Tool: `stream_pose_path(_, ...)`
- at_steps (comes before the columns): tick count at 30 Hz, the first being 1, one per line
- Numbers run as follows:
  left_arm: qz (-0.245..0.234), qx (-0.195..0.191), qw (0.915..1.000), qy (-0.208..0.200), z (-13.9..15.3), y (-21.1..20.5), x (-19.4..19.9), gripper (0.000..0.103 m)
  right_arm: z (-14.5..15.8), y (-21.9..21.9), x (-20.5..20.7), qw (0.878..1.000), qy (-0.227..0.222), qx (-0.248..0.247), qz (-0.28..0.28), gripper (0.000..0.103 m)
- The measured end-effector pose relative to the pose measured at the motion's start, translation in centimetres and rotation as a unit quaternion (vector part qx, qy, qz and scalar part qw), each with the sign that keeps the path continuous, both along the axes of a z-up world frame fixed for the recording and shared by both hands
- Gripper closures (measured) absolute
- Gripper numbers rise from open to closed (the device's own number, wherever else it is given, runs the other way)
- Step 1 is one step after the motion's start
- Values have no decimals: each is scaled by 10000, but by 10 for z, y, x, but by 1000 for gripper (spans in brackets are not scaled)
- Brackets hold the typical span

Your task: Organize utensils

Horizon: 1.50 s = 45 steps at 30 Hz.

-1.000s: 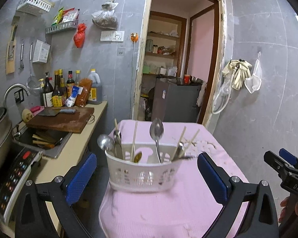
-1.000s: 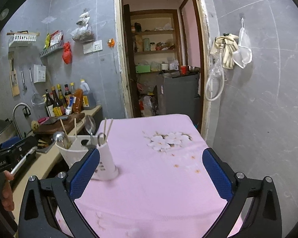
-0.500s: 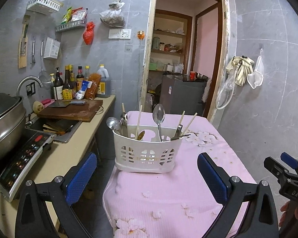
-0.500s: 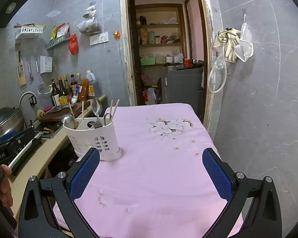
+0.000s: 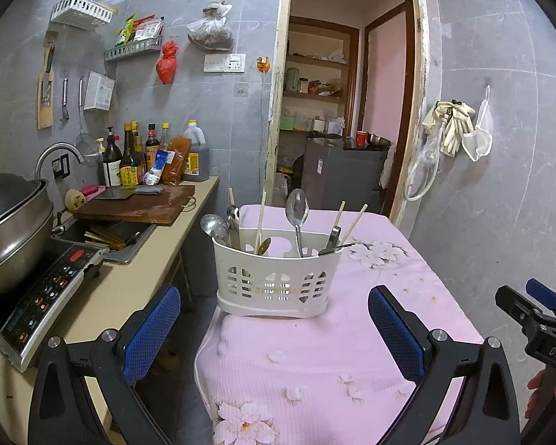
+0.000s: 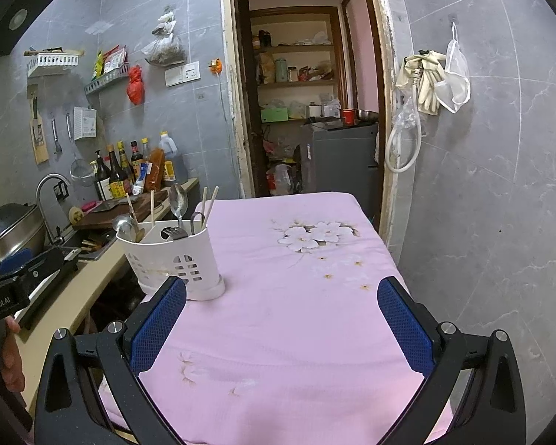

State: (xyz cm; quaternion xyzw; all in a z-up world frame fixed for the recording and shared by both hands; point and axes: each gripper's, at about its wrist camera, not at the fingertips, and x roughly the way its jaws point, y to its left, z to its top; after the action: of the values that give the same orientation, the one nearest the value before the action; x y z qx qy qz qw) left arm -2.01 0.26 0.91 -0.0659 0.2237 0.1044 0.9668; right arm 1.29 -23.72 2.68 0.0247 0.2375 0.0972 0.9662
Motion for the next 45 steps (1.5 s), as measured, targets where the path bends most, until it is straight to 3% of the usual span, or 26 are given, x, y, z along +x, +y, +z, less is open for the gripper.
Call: stream_pose_path(45, -18, -8, 10000, 57, -1, -6, 6, 1, -2, -3, 6, 10000, 53, 8, 13, 1)
